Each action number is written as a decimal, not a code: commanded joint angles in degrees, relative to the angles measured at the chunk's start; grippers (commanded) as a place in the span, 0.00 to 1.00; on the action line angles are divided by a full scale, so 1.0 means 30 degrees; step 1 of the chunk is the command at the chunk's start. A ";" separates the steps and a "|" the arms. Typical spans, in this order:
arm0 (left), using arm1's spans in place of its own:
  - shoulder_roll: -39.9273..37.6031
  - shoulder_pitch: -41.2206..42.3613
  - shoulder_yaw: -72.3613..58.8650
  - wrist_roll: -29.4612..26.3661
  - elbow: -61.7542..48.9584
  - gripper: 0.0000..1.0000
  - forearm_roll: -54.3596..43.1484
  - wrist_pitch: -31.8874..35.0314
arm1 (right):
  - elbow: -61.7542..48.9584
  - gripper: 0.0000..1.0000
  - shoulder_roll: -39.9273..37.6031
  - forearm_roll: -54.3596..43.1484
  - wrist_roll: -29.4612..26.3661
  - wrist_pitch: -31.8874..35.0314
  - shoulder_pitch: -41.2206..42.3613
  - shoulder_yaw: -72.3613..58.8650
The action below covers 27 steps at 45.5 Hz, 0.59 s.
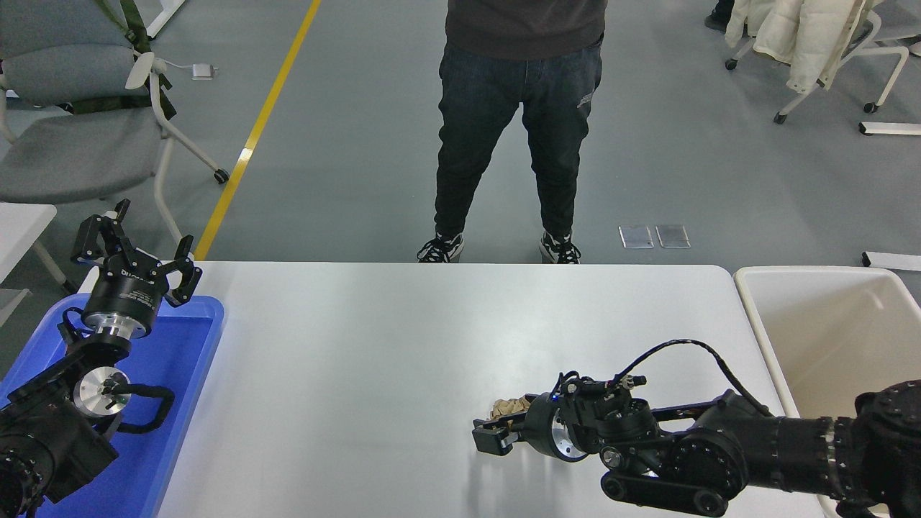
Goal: Clean the table surface
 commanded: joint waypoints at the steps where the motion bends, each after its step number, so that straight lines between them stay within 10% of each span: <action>1: 0.0000 0.0004 -0.0009 0.0000 0.0012 1.00 0.0000 0.0001 | -0.1268 0.98 0.0362 -0.0432 0.0737 -0.0910 -0.0405 -0.0521; 10: 0.0000 0.0004 0.0020 0.0000 -0.0017 1.00 0.0000 0.0001 | -0.1825 0.73 0.0509 -0.0374 0.1616 -0.2023 -0.0405 -0.1020; 22: 0.0000 0.0004 -0.0009 0.0000 0.0012 1.00 0.0000 0.0001 | -0.2266 0.00 0.0597 0.0154 0.1674 -0.2288 -0.0580 -0.0757; 27: 0.0000 0.0004 -0.0009 0.0000 0.0012 1.00 0.0000 0.0001 | -0.2266 0.00 0.0568 0.0447 0.1996 -0.2318 -0.0639 -0.0610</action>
